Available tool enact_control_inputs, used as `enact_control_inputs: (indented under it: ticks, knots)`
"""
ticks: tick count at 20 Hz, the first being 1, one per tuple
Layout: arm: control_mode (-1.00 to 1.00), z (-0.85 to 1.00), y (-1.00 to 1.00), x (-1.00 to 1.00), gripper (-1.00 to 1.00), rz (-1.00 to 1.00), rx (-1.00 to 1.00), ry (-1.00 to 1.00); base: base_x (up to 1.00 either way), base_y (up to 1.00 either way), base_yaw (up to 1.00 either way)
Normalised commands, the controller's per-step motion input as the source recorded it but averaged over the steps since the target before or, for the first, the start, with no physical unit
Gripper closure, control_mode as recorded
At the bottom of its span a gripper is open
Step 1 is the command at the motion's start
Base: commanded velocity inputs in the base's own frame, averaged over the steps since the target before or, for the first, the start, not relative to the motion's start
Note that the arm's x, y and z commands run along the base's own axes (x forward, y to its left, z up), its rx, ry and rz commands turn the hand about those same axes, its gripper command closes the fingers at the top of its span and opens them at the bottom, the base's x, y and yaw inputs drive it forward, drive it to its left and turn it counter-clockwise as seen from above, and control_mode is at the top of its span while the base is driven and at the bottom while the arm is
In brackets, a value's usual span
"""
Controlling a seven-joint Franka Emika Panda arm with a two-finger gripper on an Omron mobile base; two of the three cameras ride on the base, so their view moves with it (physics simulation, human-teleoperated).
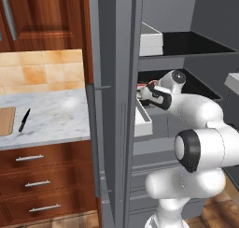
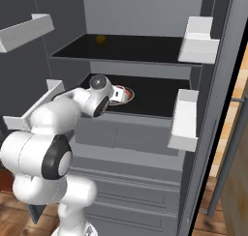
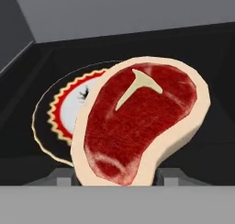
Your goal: Retrieve the steak from the fridge and place it on the cutting board.
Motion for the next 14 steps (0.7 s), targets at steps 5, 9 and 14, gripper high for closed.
enact_control_inputs:
  ticks: [5,9,14]
  knots:
    - [-1.00,0.50,-0.01,-0.76,1.00,0.02,0.00,-0.02,0.00,0.00,0.00]
    - [-1.00,0.19,-0.07,-0.78,1.00,0.00,0.00,-0.01,0.00,0.00,0.00]
    - [-1.00,0.32,-0.16,-0.78,1.00,0.00,0.00,0.00,0.00,0.00,0.00]
